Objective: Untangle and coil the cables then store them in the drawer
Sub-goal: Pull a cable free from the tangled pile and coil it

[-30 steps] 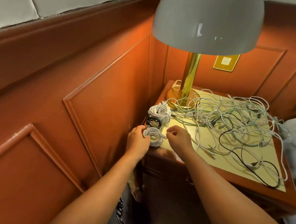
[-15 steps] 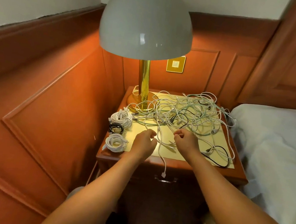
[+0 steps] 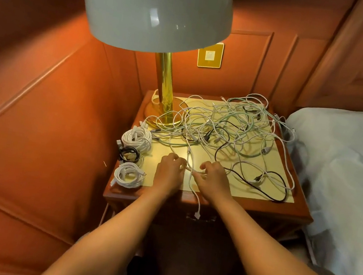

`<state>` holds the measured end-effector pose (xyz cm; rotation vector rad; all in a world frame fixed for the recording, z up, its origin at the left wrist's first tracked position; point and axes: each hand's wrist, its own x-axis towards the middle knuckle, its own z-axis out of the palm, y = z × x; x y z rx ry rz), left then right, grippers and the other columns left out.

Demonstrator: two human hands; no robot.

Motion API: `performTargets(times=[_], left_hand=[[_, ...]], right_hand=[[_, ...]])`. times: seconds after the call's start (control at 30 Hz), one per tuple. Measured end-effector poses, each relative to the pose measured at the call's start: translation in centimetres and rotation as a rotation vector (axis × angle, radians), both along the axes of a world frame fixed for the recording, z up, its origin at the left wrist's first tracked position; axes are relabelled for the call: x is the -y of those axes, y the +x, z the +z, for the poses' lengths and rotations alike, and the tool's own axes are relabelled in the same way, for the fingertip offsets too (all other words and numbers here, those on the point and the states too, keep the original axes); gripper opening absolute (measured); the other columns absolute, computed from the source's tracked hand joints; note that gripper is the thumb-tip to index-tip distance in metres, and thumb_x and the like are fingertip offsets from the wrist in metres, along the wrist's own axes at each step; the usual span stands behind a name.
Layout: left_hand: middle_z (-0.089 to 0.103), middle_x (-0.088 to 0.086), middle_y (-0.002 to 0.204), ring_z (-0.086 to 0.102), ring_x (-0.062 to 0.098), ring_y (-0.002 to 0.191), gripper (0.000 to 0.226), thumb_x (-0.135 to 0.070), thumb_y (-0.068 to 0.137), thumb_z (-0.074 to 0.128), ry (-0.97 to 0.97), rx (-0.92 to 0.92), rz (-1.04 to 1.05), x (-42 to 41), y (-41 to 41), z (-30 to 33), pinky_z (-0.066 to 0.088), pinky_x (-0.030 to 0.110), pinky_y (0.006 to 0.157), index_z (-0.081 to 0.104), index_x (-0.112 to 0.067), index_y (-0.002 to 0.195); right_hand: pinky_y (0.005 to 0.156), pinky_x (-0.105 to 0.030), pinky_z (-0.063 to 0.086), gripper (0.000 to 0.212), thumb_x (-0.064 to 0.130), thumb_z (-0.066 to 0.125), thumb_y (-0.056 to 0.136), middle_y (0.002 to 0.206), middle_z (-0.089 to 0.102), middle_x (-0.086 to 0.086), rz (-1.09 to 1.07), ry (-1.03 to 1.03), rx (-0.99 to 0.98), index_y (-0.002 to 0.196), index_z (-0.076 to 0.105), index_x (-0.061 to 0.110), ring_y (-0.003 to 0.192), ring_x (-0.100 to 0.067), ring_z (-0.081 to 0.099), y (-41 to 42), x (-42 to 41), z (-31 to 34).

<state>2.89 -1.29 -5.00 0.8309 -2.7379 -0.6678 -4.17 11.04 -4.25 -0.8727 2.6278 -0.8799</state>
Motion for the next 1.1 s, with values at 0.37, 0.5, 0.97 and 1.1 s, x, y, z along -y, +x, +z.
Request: performTargets(times=[0.37,0.5,0.97,1.1], left_hand=[[0.059,0.012,0.128,0.047,0.026,0.123,0.028,-0.010,0.096,0.055,0.096,-0.100,-0.029,0.7,1.2,-1.2,0.029,0.018,0.094,0.067,-0.008,0.121],[0.058,0.013,0.128,0.049,0.028,0.123,0.028,-0.011,0.097,0.050,0.164,-0.030,-0.039,0.1,0.9,0.1,0.035,0.029,0.099,0.068,-0.007,0.118],[0.063,0.012,0.084,0.061,0.020,0.068,0.015,-0.009,0.098,0.047,1.499,-0.420,0.334,-5.1,1.3,9.3,0.051,0.028,0.058,0.058,0.002,0.100],[0.061,0.006,0.076,0.057,0.017,0.071,0.020,-0.011,0.099,0.048,1.504,-0.545,0.252,-4.6,2.1,11.5,0.049,0.028,0.067,0.063,-0.002,0.107]], right_hand=[[0.096,-0.032,0.037,0.022,0.022,0.051,0.094,0.124,0.048,-0.005,-0.039,0.085,-0.099,0.108,0.063,0.009,0.120,-0.022,0.041,2.0,0.6,-1.0],[0.086,-0.022,0.036,0.015,0.016,0.055,0.093,0.114,0.054,-0.003,-0.237,-0.193,0.068,0.098,0.066,0.008,0.112,-0.018,0.045,3.1,-0.4,-0.2],[0.051,-0.021,0.042,0.020,0.006,0.050,0.098,0.079,0.062,-0.007,-0.220,-0.613,0.599,0.100,0.062,0.021,0.058,-0.009,0.051,9.7,-6.5,2.8],[0.050,-0.022,0.042,0.015,0.018,0.050,0.100,0.072,0.063,-0.004,-0.164,-0.563,0.600,0.096,0.064,0.019,0.053,-0.010,0.052,10.9,-7.8,3.0]])
